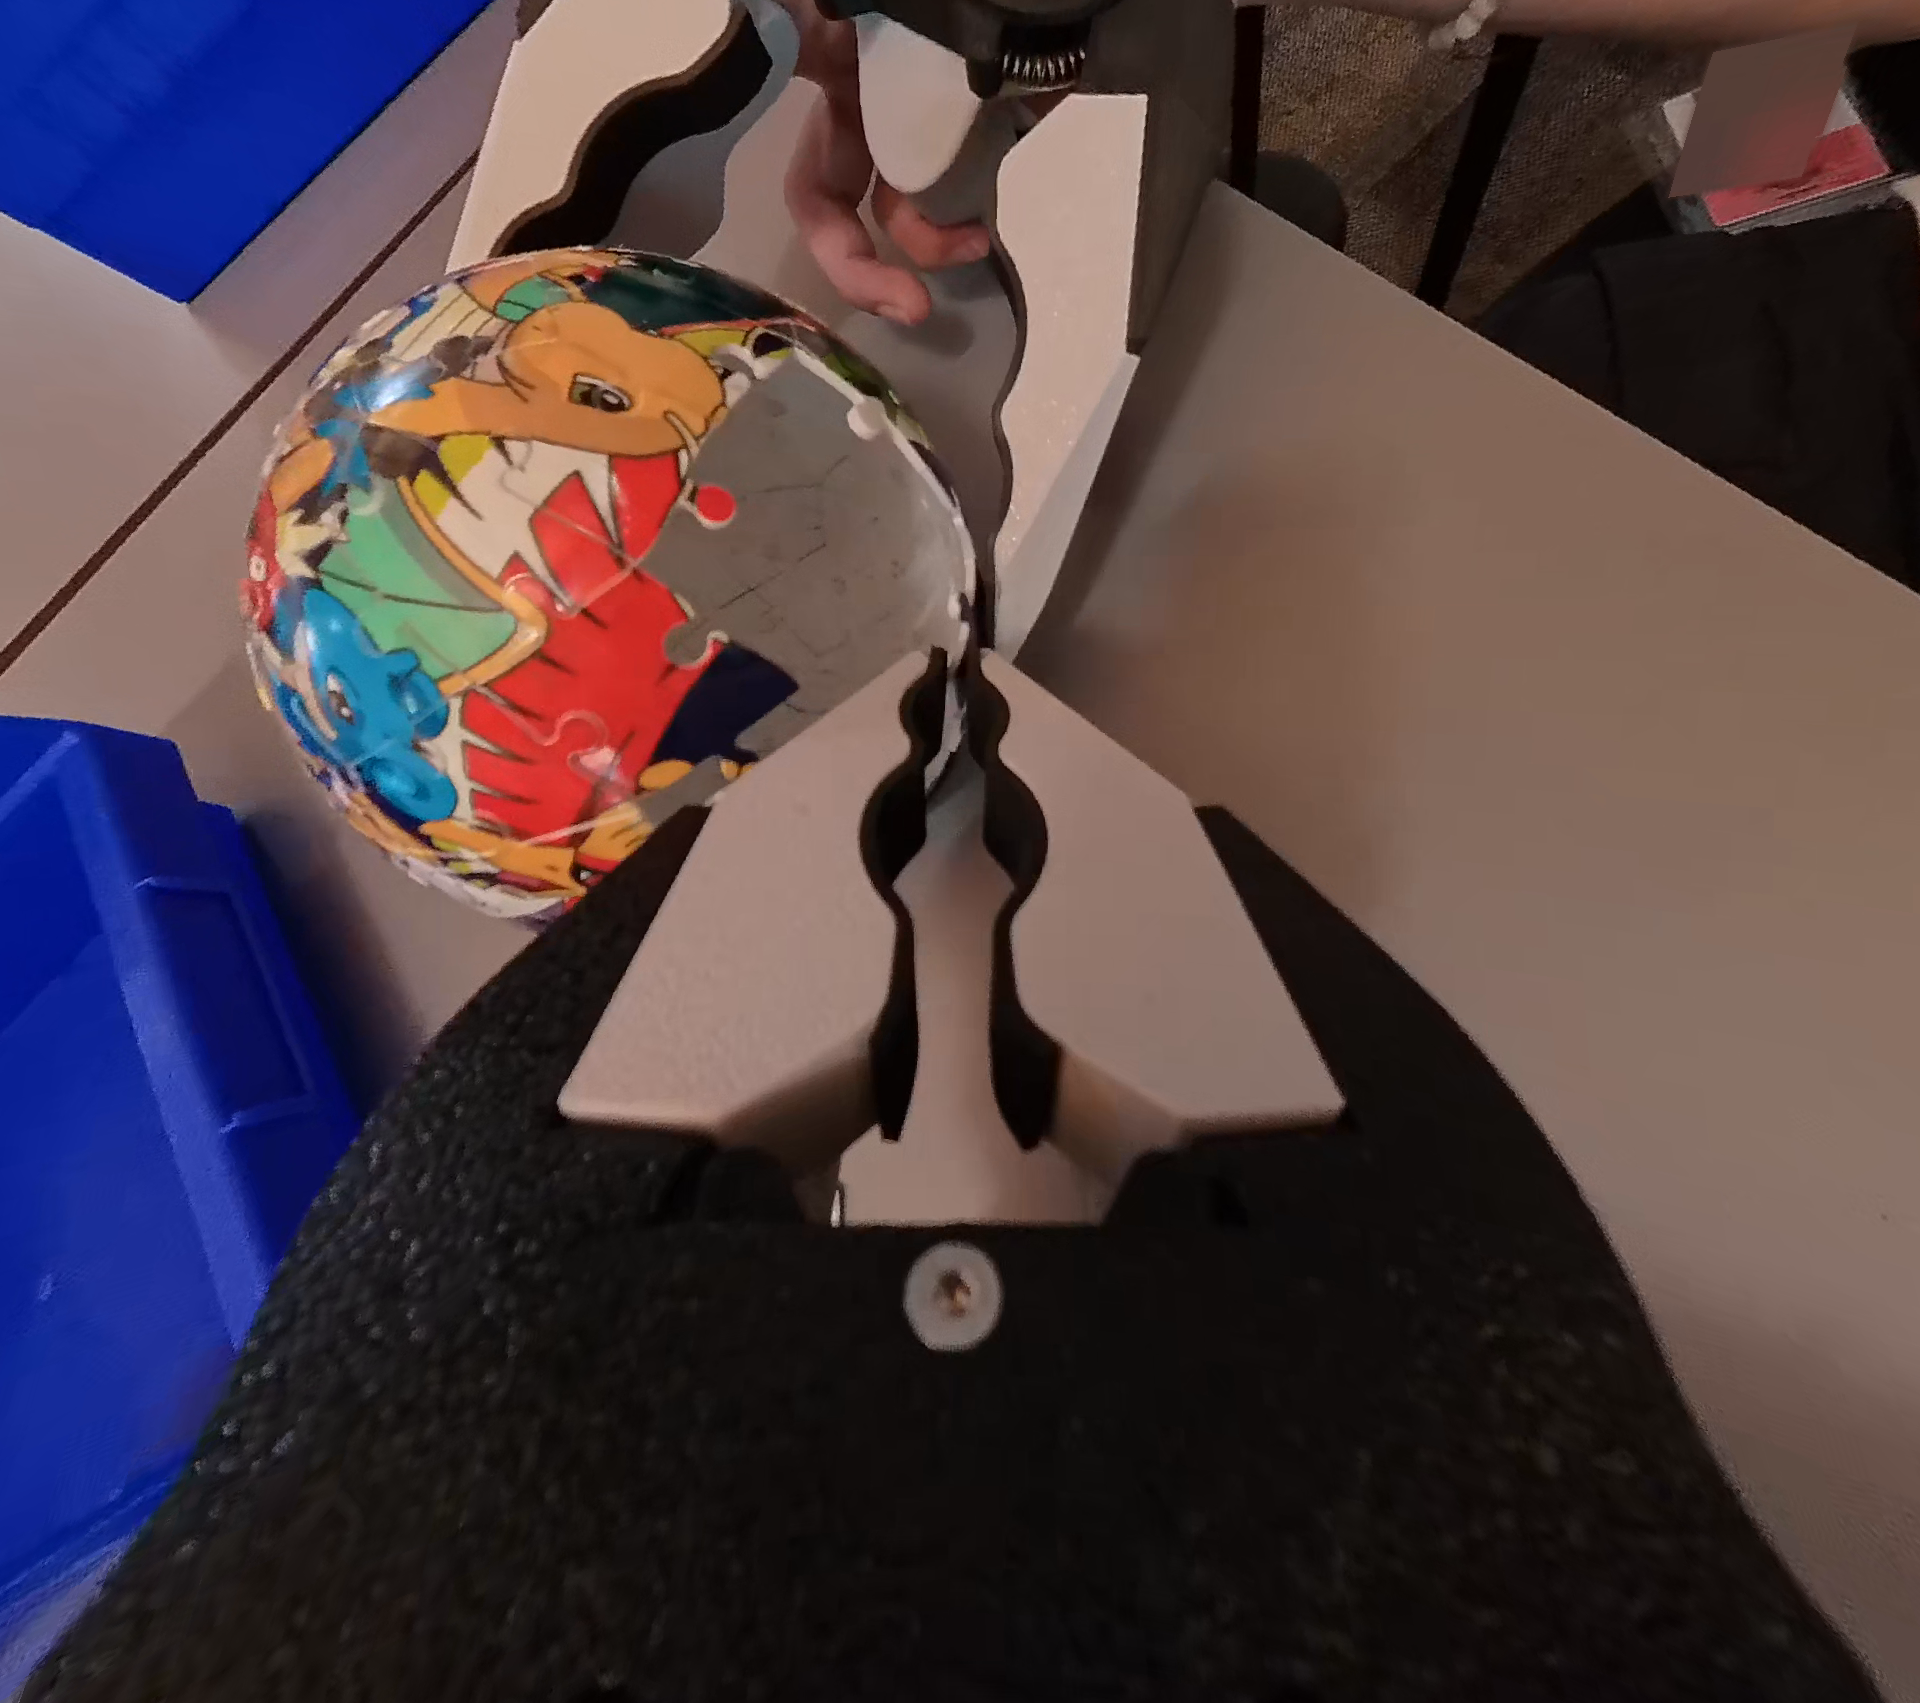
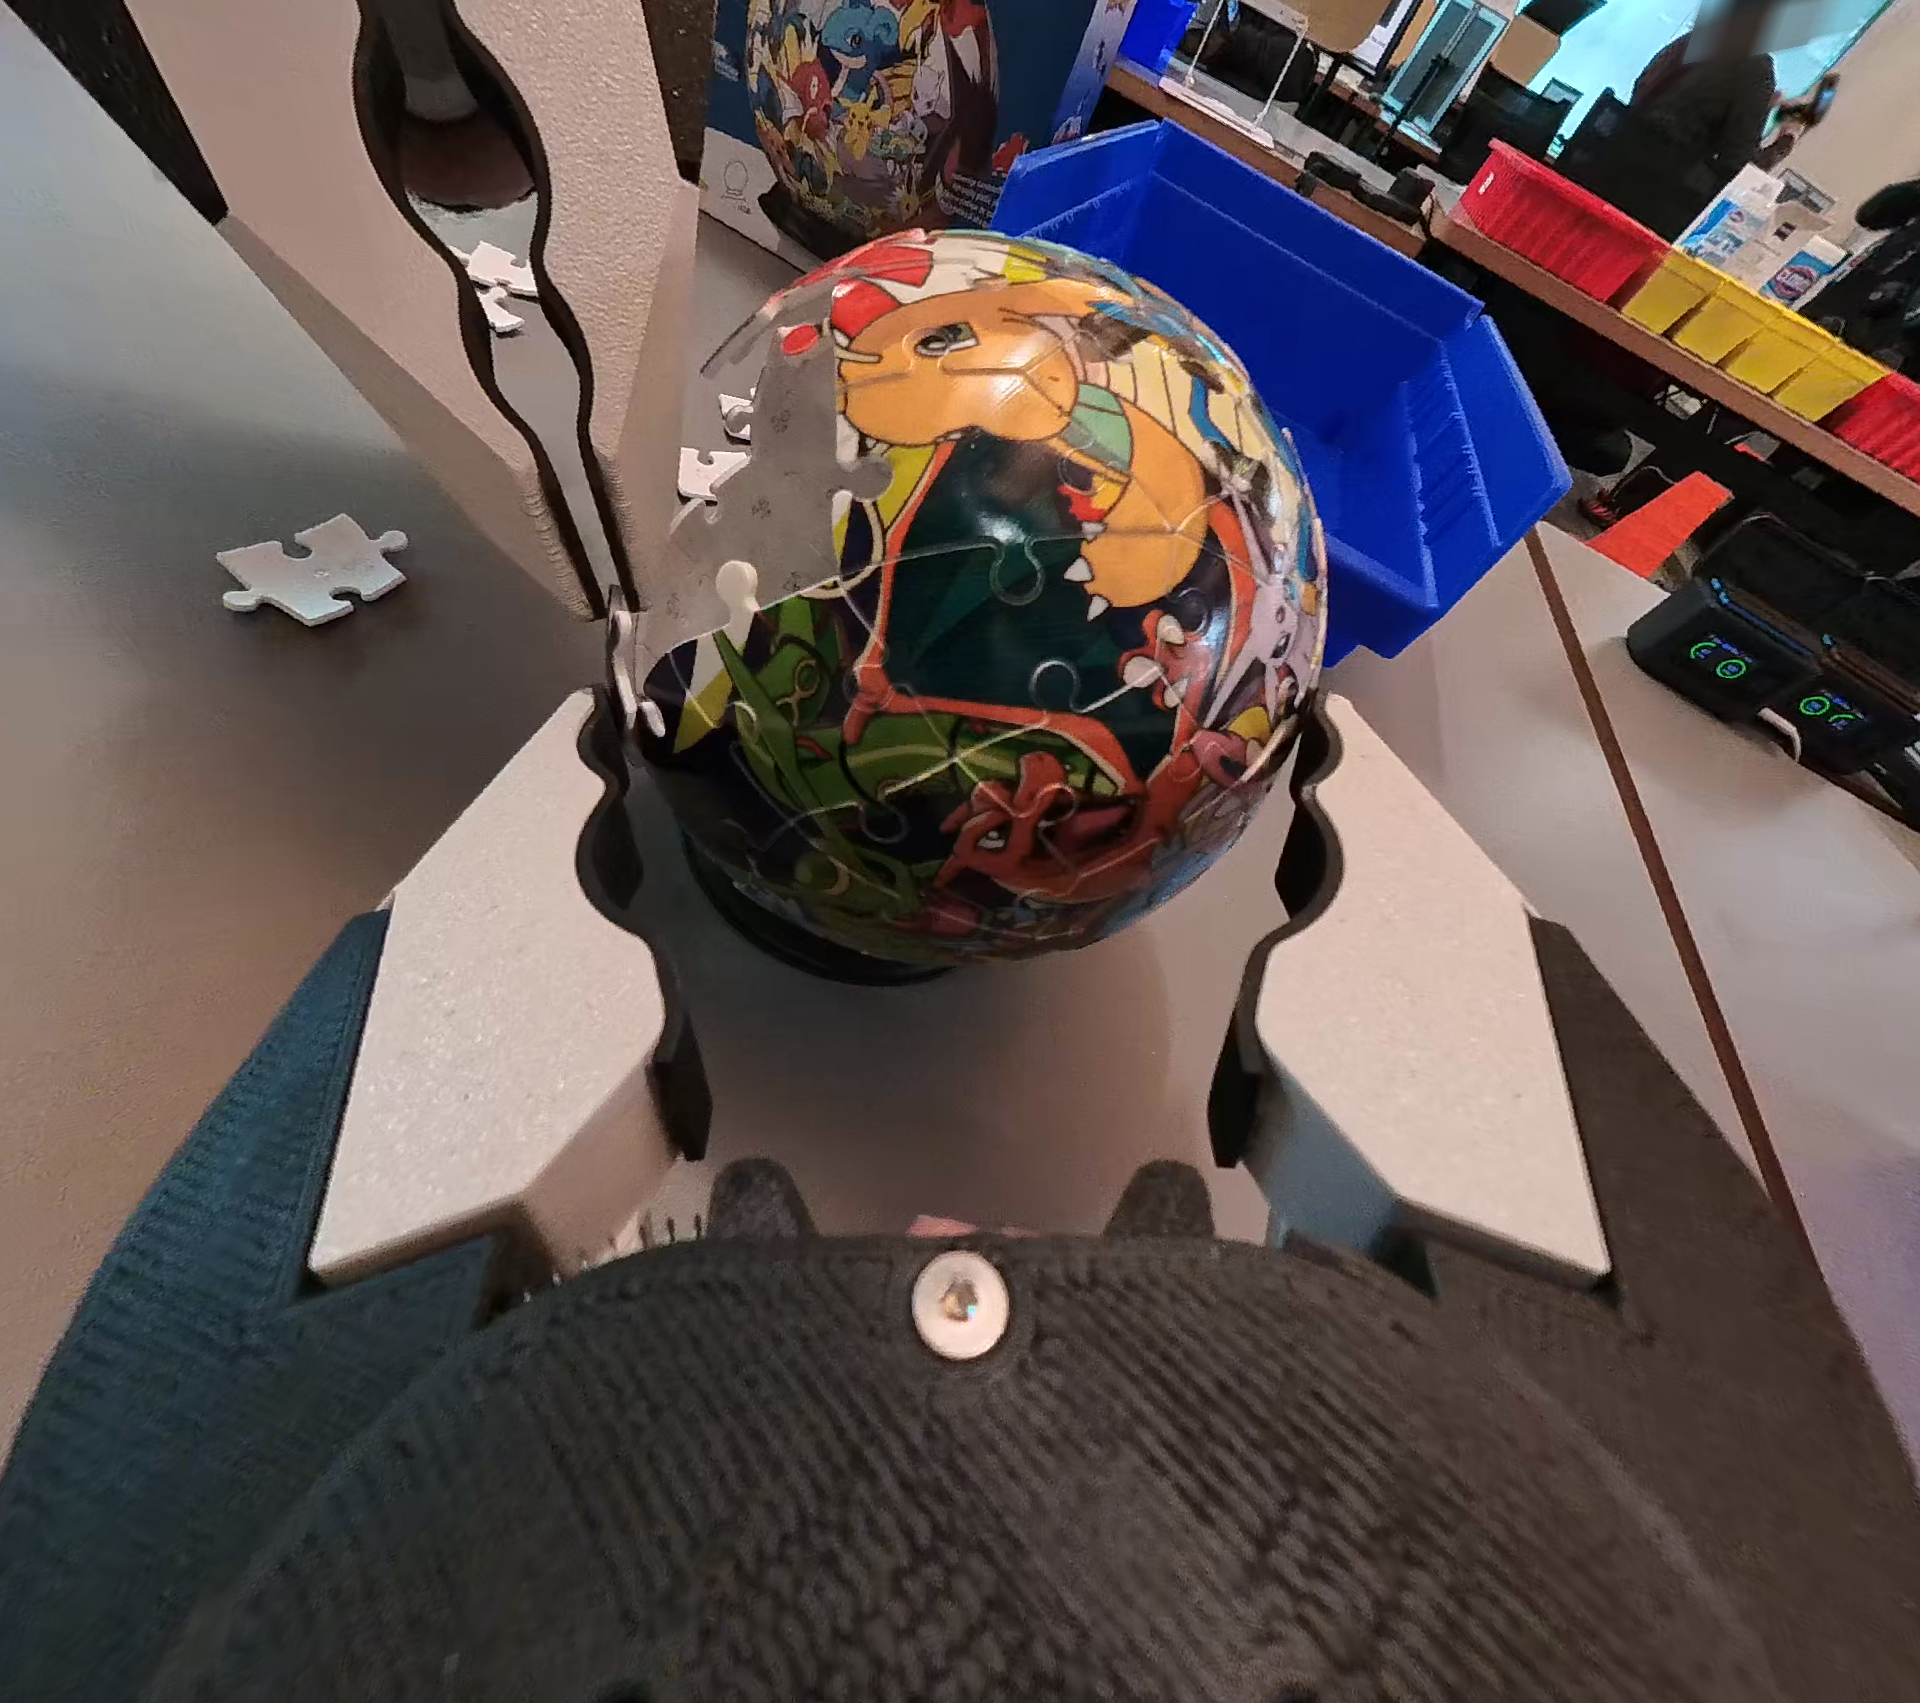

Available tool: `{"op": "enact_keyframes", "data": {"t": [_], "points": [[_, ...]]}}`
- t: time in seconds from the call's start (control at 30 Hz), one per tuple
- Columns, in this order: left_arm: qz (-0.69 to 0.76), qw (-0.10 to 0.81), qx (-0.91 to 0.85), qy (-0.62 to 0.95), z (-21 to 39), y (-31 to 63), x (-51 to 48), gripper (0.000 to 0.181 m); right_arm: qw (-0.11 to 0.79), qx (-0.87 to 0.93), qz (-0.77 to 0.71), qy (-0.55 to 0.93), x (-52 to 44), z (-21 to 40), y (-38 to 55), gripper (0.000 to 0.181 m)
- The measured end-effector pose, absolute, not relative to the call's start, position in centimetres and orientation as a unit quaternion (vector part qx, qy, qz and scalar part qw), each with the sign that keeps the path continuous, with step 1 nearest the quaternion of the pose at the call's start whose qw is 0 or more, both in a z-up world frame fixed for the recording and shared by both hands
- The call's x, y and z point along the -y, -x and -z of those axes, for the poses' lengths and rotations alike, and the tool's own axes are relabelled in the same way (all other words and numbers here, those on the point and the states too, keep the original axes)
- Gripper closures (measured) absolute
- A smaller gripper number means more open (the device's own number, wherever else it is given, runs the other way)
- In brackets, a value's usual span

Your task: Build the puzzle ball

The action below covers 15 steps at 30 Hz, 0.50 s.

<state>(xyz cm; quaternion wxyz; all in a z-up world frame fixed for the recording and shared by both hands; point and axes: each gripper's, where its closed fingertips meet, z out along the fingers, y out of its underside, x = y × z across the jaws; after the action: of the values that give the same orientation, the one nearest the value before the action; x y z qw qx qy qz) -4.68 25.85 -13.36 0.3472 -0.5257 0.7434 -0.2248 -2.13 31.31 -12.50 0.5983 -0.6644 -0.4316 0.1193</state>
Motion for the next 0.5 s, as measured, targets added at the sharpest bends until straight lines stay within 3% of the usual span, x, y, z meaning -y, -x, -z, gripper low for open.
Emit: {"op": "enact_keyframes", "data": {"t": [0.3,0.43,0.5], "points": [[0.208,0.358,-0.749,0.517,13.5,4.6,-25.9,0.181,0.616,0.434,-0.096,0.65,-30.1,12.2,1.8,0.057],[0.198,0.365,-0.753,0.511,13.5,4.5,-26.0,0.181,0.614,0.421,-0.08,0.663,-27.9,12.2,0.8,0.064],[0.195,0.368,-0.756,0.505,13.6,4.5,-26.1,0.181,0.628,0.418,-0.071,0.653,-26.1,11.4,0.7,0.079]]}}
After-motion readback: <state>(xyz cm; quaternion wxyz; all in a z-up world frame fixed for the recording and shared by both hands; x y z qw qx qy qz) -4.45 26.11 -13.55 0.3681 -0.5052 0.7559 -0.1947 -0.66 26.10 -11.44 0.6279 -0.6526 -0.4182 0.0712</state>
